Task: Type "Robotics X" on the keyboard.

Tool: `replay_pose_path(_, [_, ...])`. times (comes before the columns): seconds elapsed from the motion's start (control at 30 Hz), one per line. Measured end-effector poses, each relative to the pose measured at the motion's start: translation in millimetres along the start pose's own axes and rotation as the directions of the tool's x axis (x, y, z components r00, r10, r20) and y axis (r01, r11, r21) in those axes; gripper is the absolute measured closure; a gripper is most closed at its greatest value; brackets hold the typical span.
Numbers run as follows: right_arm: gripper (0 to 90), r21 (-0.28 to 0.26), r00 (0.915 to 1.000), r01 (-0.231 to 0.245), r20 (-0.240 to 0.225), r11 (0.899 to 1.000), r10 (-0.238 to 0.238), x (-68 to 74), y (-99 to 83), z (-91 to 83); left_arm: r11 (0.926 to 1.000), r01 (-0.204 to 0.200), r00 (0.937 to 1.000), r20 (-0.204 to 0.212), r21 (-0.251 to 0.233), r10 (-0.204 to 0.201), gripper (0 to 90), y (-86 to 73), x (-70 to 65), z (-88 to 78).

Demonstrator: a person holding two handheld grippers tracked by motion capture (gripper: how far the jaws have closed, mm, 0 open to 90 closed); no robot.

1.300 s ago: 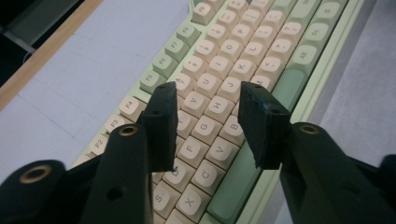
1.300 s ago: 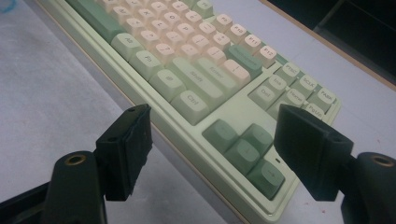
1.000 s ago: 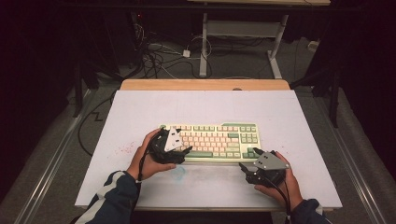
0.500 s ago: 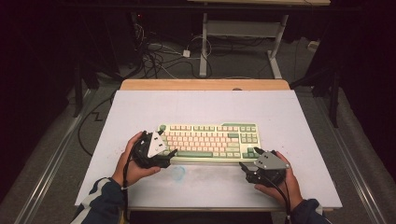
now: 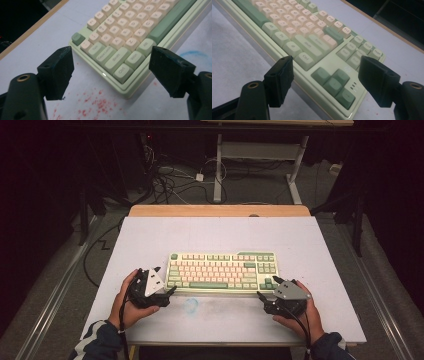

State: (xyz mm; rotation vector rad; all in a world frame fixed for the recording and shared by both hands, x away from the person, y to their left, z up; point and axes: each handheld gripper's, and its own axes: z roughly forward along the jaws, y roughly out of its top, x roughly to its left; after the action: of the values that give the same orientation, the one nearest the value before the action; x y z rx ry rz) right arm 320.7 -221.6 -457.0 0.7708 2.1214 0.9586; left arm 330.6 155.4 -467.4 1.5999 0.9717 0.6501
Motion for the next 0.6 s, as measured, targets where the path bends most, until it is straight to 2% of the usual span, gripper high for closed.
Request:
replay_pose_path(0.27, [32.9, -0.009, 0.9998, -0.021, 0.001, 1.000, 0.021, -8.9, 8.1, 3.7, 0.9990, 0.013, 0.9994, -0.031, 0.042, -0.012, 18.9, -15.5, 6.9, -15.8])
replay_pose_path(0.37, [35.8, -0.039, 0.9971, -0.063, -0.046, 0.997, 0.061, -14.9, 13.5, 5.6, 0.9980, 0.049, 0.9979, -0.045, 0.041, -0.047, 18.9, -19.4, 9.0, -22.3])
replay_pose_path(0.43, [42.5, -0.045, 0.9950, -0.073, -0.071, 0.996, 0.070, -17.6, 18.0, 7.5, 0.9965, 0.071, 0.9963, -0.052, 0.044, -0.069, 18.9, -22.6, 9.4, -25.3])
replay_pose_path(0.5, [50.9, -0.028, 0.9956, -0.072, -0.062, 0.997, 0.070, -18.7, 23.1, 11.5, 0.9954, 0.082, 0.9956, -0.051, 0.050, -0.079, 18.9, -24.4, 8.9, -28.1])
replay_pose_path(0.6, [63.8, -0.003, 0.9906, -0.070, -0.118, 0.998, 0.069, -20.8, 31.7, 19.7, 0.9959, 0.081, 0.9956, -0.050, 0.040, -0.079, 18.9, -23.1, 8.1, -29.0])
